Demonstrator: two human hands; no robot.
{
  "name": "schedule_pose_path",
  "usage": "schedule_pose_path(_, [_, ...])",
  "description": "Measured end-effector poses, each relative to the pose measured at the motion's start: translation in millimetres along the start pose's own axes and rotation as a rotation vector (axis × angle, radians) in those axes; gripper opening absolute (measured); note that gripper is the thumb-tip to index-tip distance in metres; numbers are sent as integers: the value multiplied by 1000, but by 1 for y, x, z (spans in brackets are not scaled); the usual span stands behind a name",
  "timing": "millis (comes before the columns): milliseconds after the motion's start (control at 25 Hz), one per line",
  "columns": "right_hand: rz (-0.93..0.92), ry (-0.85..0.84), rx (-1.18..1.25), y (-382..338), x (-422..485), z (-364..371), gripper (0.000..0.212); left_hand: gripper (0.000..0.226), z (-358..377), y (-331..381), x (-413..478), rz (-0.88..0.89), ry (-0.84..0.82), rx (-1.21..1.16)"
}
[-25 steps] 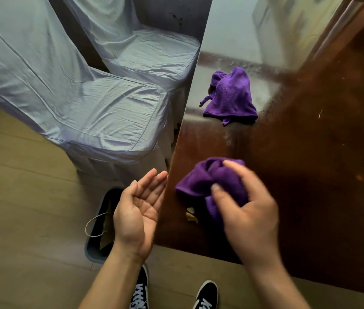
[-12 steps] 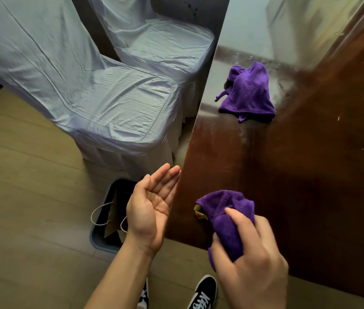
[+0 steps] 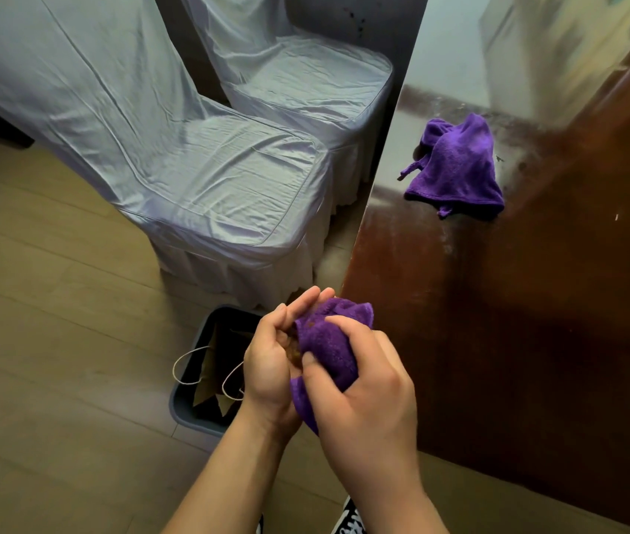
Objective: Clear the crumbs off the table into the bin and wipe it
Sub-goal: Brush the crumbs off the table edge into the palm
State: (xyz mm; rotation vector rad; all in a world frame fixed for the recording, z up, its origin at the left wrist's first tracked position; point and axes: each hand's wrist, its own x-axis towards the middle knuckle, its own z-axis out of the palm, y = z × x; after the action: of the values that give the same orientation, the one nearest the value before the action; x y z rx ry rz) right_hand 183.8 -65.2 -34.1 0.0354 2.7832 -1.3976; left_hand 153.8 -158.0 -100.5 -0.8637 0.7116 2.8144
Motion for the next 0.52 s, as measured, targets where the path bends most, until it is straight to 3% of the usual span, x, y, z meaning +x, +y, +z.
schedule_pose_path(120, [103, -88, 416, -3, 12, -3, 29, 49, -6, 2, 3, -104, -36, -89])
schedule_pose_path(240, [141, -26, 586, 6, 21, -28, 30, 48, -11, 1, 6, -176, -43, -148])
schedule_pose_path(360, [109, 95, 401, 22, 29, -65, 37, 46, -13, 1, 9, -120, -29, -201])
schedule_pose_path(520, [54, 133, -227, 43, 45, -78, 66, 44, -14, -1, 9, -110, -46, -243])
